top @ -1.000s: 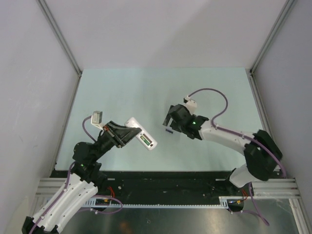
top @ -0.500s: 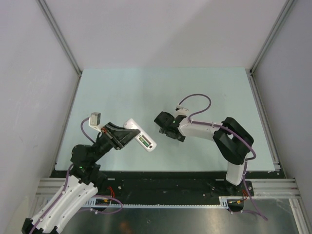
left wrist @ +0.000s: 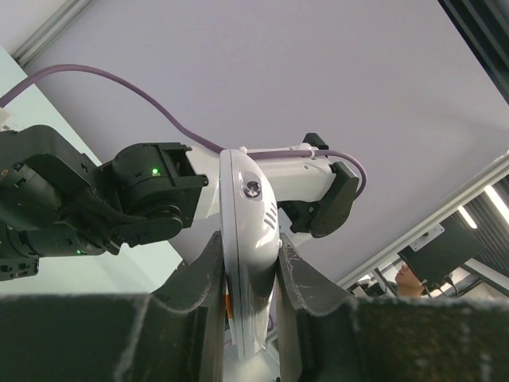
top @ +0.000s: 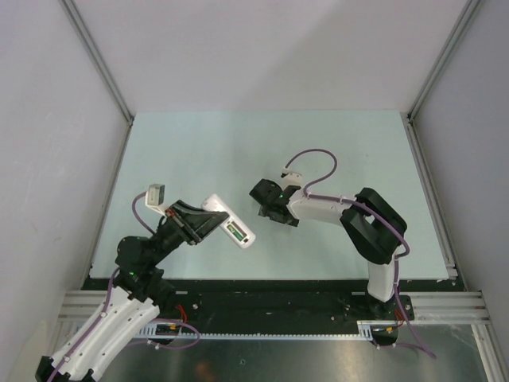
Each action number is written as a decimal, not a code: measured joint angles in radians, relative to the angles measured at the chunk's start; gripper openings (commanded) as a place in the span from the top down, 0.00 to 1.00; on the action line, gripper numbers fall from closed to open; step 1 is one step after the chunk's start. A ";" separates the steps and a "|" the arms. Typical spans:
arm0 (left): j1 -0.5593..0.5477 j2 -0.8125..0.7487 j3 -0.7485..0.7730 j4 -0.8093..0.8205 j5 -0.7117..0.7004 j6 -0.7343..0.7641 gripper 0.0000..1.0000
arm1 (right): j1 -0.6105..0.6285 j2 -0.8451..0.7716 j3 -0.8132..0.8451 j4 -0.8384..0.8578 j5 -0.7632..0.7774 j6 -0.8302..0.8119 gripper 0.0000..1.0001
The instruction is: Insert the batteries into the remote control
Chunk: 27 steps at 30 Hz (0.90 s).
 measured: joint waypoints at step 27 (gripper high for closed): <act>0.000 0.002 -0.011 -0.008 -0.008 0.000 1.00 | 0.004 0.050 0.051 0.022 0.023 -0.057 0.67</act>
